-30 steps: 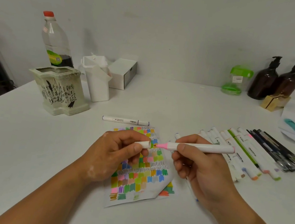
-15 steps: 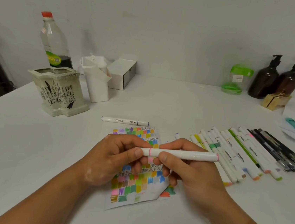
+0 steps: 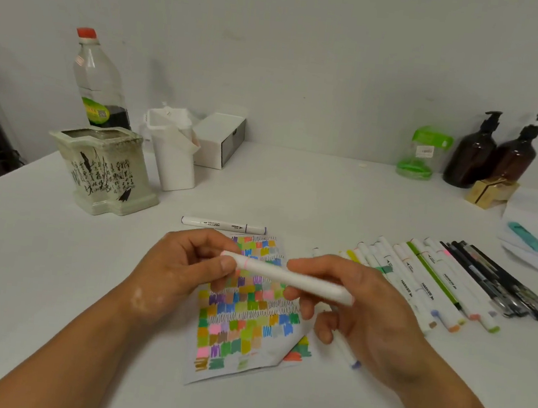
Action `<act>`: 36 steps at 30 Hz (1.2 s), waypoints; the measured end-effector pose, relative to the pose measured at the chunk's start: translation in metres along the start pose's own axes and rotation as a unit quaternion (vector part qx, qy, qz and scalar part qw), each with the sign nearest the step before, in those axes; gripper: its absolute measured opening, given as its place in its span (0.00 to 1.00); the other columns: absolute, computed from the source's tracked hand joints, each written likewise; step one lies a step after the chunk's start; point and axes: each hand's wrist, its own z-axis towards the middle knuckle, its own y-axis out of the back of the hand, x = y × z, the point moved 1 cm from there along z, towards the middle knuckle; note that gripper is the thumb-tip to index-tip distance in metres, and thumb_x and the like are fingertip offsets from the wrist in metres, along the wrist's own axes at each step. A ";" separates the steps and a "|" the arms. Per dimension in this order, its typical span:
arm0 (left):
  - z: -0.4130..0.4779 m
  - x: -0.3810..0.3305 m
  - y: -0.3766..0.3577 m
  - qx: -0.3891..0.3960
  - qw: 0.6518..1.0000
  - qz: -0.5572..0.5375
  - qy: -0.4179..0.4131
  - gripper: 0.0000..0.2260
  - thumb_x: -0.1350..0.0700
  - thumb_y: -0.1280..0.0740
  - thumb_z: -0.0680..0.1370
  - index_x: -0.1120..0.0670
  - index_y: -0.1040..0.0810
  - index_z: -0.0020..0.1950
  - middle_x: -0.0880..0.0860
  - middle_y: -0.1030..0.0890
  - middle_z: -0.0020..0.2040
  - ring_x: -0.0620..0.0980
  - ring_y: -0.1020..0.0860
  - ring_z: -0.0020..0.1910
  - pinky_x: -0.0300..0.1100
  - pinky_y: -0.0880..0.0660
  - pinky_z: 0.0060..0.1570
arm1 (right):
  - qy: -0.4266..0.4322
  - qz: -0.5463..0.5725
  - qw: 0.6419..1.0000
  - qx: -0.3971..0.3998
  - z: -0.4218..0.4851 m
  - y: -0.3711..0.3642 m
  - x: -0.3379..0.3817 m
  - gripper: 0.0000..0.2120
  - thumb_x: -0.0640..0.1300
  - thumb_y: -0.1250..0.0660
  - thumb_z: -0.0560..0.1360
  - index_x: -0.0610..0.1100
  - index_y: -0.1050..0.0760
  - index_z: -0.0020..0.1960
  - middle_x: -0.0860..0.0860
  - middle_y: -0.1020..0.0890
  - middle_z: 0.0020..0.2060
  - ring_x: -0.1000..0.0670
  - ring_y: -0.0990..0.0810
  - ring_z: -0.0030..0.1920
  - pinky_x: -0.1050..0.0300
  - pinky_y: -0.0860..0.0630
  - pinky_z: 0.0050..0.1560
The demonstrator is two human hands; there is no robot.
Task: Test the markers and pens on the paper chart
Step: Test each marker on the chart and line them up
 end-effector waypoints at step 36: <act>0.004 0.008 -0.001 -0.174 0.914 0.366 -0.017 0.05 0.55 0.27 0.76 0.49 0.18 0.41 0.43 0.19 0.35 0.37 0.20 0.39 0.28 0.26 0.34 | -0.036 -0.684 0.728 -0.024 0.141 -0.003 0.002 0.12 0.49 0.35 0.81 0.50 0.19 0.62 0.51 0.16 0.56 0.50 0.18 0.53 0.52 0.21 0.58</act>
